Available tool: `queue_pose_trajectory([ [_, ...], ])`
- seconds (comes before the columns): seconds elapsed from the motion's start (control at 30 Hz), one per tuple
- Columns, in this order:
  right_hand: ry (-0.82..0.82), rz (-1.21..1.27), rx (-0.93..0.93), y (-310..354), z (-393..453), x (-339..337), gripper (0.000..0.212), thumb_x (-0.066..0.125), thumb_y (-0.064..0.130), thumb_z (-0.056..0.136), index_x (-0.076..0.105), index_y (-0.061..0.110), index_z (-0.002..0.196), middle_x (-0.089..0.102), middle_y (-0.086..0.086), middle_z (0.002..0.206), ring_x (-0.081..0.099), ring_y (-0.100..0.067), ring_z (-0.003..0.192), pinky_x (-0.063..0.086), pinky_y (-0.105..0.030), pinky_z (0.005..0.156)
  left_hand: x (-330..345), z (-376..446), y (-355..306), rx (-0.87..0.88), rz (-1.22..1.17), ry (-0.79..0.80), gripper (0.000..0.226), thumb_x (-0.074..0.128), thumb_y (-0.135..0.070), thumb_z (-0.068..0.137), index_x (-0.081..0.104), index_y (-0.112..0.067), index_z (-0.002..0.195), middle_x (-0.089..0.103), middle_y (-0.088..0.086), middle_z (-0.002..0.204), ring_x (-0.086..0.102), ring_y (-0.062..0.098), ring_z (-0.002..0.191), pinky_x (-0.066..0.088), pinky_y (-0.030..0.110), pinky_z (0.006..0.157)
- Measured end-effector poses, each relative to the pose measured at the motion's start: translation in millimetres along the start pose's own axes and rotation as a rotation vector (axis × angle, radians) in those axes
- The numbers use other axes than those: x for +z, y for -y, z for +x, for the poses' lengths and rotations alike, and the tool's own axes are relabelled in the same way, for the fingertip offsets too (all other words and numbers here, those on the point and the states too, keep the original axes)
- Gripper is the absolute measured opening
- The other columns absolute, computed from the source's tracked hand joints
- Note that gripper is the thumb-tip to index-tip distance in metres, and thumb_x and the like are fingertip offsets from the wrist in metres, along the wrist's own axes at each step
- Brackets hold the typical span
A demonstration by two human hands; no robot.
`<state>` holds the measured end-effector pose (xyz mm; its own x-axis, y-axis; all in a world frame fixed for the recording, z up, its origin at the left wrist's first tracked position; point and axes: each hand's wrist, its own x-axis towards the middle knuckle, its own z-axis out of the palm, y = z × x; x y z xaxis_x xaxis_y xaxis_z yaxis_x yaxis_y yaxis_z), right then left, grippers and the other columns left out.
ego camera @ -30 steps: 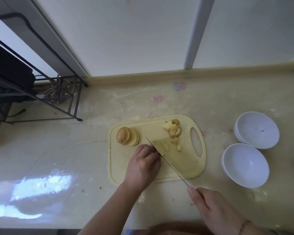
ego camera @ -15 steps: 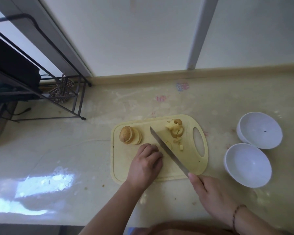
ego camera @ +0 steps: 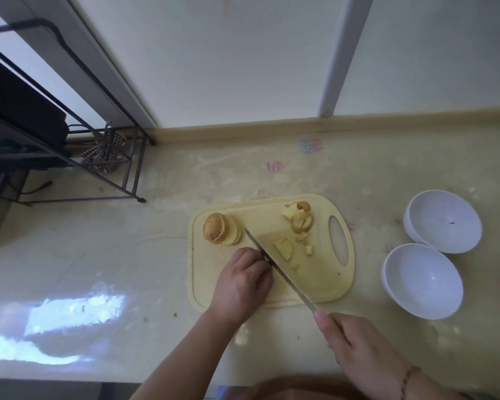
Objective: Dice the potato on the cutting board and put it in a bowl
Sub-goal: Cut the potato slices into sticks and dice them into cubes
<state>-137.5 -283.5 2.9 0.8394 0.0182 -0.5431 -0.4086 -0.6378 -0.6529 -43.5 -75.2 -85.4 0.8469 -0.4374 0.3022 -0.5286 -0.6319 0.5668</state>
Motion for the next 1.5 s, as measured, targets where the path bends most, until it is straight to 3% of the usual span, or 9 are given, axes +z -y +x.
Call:
queue_pose_trajectory([
  [0.2, -0.117, -0.147, -0.019, -12, -12, 2, 0.119, -0.016, 0.096, 0.051, 0.063, 0.010, 0.075, 0.072, 0.002, 0.080, 0.053, -0.007, 0.098, 0.033, -0.014, 0.077, 1, 1, 0, -0.027, -0.028, -0.006, 0.009, 0.074, -0.005, 0.082, 0.077, -0.007, 0.090, 0.069, 0.002, 0.097, 0.064, 0.023, 0.092, 0.053, 0.031, 0.080],
  [0.37, -0.038, -0.072, -0.021, -7, 1, 13, 0.076, 0.006, 0.084, 0.071, 0.043, 0.018, 0.058, 0.055, -0.002, 0.055, 0.052, -0.010, 0.058, 0.040, -0.029, 0.065, 1, 1, -2, -0.034, -0.058, -0.034, 0.012, 0.076, -0.002, 0.079, 0.077, -0.007, 0.090, 0.070, 0.002, 0.098, 0.065, 0.022, 0.094, 0.053, 0.026, 0.082],
  [0.5, -0.057, -0.046, -0.046, 3, 11, 11, 0.055, 0.022, 0.063, 0.088, 0.044, 0.021, 0.060, 0.051, -0.001, 0.055, 0.051, -0.009, 0.058, 0.040, -0.023, 0.062, 1, 1, -1, -0.022, -0.050, -0.043, 0.008, 0.076, -0.003, 0.081, 0.076, -0.006, 0.089, 0.070, 0.003, 0.098, 0.064, 0.022, 0.093, 0.053, 0.028, 0.082],
  [0.7, -0.058, 0.031, -0.003, -6, 8, -3, 0.052, 0.036, 0.050, 0.095, 0.043, 0.016, 0.057, 0.054, 0.007, 0.048, 0.050, -0.008, 0.052, 0.040, -0.026, 0.060, 2, 0, -1, -0.025, -0.035, -0.052, 0.006, 0.078, -0.003, 0.081, 0.074, -0.006, 0.083, 0.064, 0.002, 0.090, 0.060, 0.019, 0.089, 0.052, 0.027, 0.077],
  [0.87, -0.008, 0.037, -0.002, 5, 0, -6, 0.053, 0.037, 0.053, 0.093, 0.041, 0.014, 0.058, 0.050, 0.000, 0.049, 0.045, -0.009, 0.051, 0.044, -0.034, 0.068, -11, -10, -4, -0.130, -0.099, -0.107, 0.005, 0.068, -0.008, 0.085, 0.070, -0.005, 0.089, 0.062, 0.001, 0.097, 0.060, 0.015, 0.091, 0.050, 0.020, 0.080],
  [1.0, 0.011, -0.131, -0.062, 18, -11, -14, 0.060, 0.026, 0.060, 0.086, 0.051, 0.010, 0.066, 0.058, -0.003, 0.065, 0.047, 0.001, 0.066, 0.035, -0.012, 0.073, -19, -23, -8, -0.442, -0.171, -0.310, 0.011, 0.049, -0.002, 0.078, 0.056, -0.009, 0.083, 0.052, -0.010, 0.091, 0.054, 0.009, 0.082, 0.043, 0.017, 0.066],
  [1.13, 0.092, -0.180, -0.039, 15, -9, -10, 0.048, 0.035, 0.054, 0.096, 0.048, 0.020, 0.065, 0.062, -0.003, 0.073, 0.049, 0.011, 0.068, 0.031, -0.001, 0.078, -19, -21, -10, -0.559, -0.179, -0.330, 0.022, 0.045, 0.004, 0.074, 0.049, -0.016, 0.081, 0.048, -0.013, 0.087, 0.050, 0.012, 0.077, 0.042, 0.023, 0.063],
  [1.3, 0.146, -0.096, 0.038, -2, 1, -9, 0.060, 0.036, 0.057, 0.093, 0.049, 0.005, 0.068, 0.058, -0.011, 0.068, 0.045, -0.006, 0.059, 0.044, -0.026, 0.074, -19, -17, -11, -0.617, -0.122, -0.280, 0.035, 0.054, 0.020, 0.073, 0.048, -0.014, 0.078, 0.047, -0.008, 0.083, 0.047, 0.011, 0.074, 0.037, 0.014, 0.061],
  [1.5, 0.077, 0.002, 0.072, -12, 12, -36, 0.055, 0.032, 0.064, 0.088, 0.040, 0.016, 0.061, 0.038, 0.004, 0.048, 0.034, -0.006, 0.043, 0.033, -0.025, 0.053, -18, -19, -12, -0.598, -0.104, -0.243, 0.036, 0.055, 0.020, 0.071, 0.047, -0.014, 0.080, 0.046, -0.007, 0.085, 0.046, 0.009, 0.076, 0.036, 0.011, 0.063],
])
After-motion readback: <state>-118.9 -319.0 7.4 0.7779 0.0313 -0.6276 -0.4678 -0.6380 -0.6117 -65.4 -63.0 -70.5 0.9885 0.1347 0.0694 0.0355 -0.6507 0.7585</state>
